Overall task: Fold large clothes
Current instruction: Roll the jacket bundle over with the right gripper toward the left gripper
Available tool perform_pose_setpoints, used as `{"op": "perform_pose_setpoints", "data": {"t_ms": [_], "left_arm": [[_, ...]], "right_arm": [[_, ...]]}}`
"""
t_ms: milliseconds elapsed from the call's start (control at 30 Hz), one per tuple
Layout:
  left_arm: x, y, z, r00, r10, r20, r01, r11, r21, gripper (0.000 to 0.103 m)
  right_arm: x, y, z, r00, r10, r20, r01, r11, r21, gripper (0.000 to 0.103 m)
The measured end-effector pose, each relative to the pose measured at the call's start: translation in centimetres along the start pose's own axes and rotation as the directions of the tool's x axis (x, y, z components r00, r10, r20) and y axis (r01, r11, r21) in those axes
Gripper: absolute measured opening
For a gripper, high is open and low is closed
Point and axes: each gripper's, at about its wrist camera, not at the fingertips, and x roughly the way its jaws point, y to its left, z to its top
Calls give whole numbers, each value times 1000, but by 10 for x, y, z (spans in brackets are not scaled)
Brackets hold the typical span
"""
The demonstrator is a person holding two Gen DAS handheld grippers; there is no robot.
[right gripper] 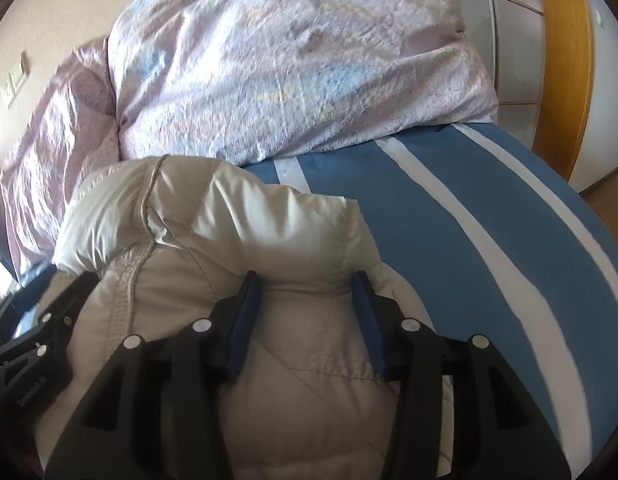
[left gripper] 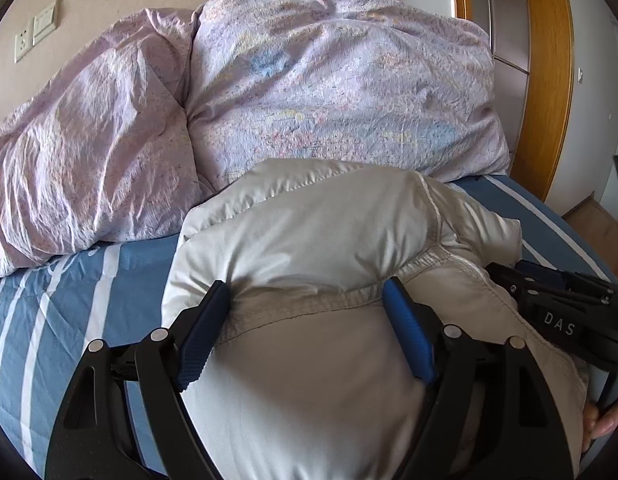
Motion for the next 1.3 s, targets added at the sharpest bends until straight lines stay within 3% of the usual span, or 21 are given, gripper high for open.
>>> {"op": "perform_pose_setpoints", "data": {"t_ms": [67, 133, 200, 333, 433, 533, 767, 833, 900, 1033, 1133, 1300], "left_arm": [[-15, 8, 1, 999, -50, -9, 49, 998, -31, 79], [-38, 23, 2, 991, -133, 6, 133, 988, -72, 80], [-53, 37, 3, 986, -168, 5, 168, 981, -96, 80], [-67, 69, -2, 969, -243, -38, 235, 960, -155, 82], [-62, 83, -11, 955, -280, -92, 258, 946, -197, 82], [-50, 97, -20, 929, -339, -150, 291, 918, -270, 82], [-30, 111, -31, 852, -494, -171, 390, 818, -423, 82], [-24, 113, -34, 830, -533, -167, 414, 787, -458, 83], [-21, 113, -36, 818, -552, -165, 424, 770, -477, 85], [-18, 111, -35, 814, -556, -165, 434, 773, -462, 89], [-16, 104, -33, 817, -548, -177, 438, 791, -428, 95], [-12, 96, -32, 817, -545, -189, 445, 804, -393, 102]], "right_arm": [[-16, -2, 4, 999, -19, -37, 19, 1000, 8, 59], [-37, -7, 4, 998, 48, -35, -47, 998, 29, 64], [-59, -17, 4, 994, 108, -32, -106, 992, 63, 77], [-75, -39, -1, 969, 228, -92, -213, 966, 146, 85], [-69, -49, -9, 949, 280, -146, -247, 947, 207, 86], [-59, -62, -14, 937, 292, -192, -237, 934, 266, 86], [-41, -85, -18, 878, 422, -225, -318, 867, 383, 91], [-31, -88, -18, 850, 461, -253, -337, 847, 411, 92], [-24, -90, -19, 826, 495, -268, -356, 828, 433, 93], [-11, -87, -21, 774, 556, -302, -398, 798, 452, 95], [-2, -80, -20, 744, 581, -331, -419, 791, 446, 99], [6, -71, -19, 724, 590, -359, -439, 794, 420, 101]]}}
